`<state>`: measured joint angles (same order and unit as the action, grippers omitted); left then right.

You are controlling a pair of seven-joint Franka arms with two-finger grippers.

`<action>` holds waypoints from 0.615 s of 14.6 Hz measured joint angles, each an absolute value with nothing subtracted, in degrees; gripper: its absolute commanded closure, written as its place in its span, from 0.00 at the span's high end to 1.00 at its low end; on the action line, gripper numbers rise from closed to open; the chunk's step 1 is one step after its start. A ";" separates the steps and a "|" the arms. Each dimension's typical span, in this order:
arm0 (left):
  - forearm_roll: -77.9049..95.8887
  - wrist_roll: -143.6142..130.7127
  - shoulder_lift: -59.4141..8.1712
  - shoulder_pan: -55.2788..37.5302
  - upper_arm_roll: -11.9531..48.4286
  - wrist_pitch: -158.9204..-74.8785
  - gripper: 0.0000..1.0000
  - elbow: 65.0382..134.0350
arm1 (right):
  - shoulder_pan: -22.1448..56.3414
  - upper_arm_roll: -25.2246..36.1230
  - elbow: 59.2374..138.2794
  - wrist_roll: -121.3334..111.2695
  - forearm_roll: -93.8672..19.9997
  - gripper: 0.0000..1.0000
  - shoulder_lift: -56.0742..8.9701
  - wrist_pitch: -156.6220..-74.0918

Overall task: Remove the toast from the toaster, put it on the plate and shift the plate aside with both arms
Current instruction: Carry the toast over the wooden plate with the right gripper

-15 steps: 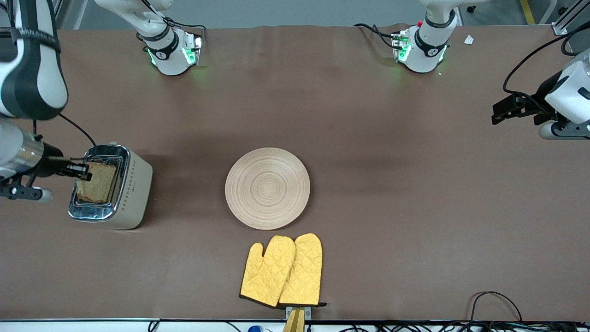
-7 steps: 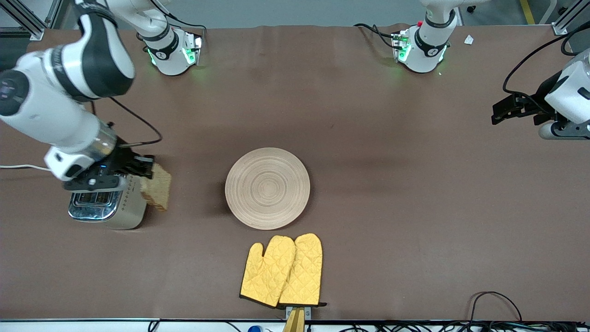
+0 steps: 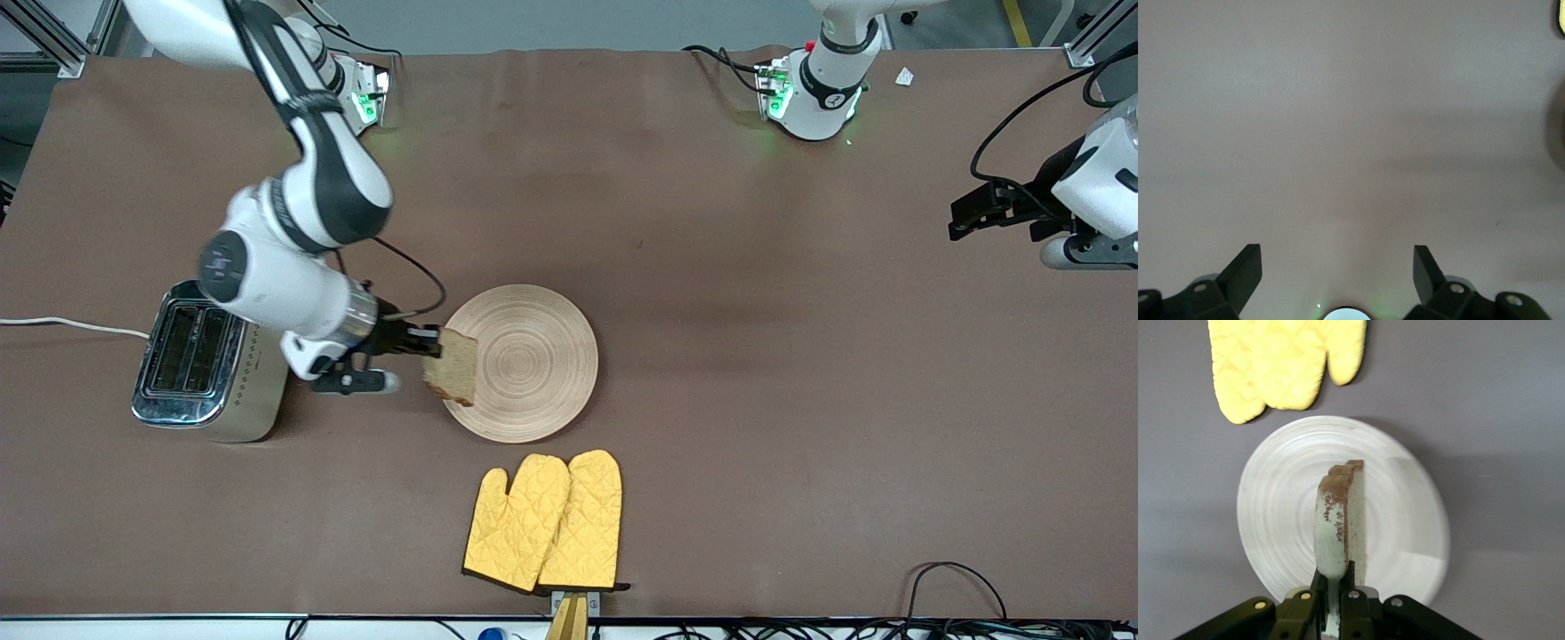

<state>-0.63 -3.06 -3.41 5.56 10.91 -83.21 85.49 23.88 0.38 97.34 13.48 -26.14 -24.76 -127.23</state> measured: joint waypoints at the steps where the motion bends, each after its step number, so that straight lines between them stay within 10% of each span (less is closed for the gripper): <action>1: -0.63 -3.07 -3.41 5.57 10.90 -83.21 1.00 85.49 | 25.84 0.35 97.33 14.47 -27.46 0.00 -26.66 -130.00; 9: -0.59 -3.07 -3.42 4.83 11.34 -83.21 1.00 85.50 | 28.97 1.85 95.34 10.11 -34.90 0.00 -33.14 -133.32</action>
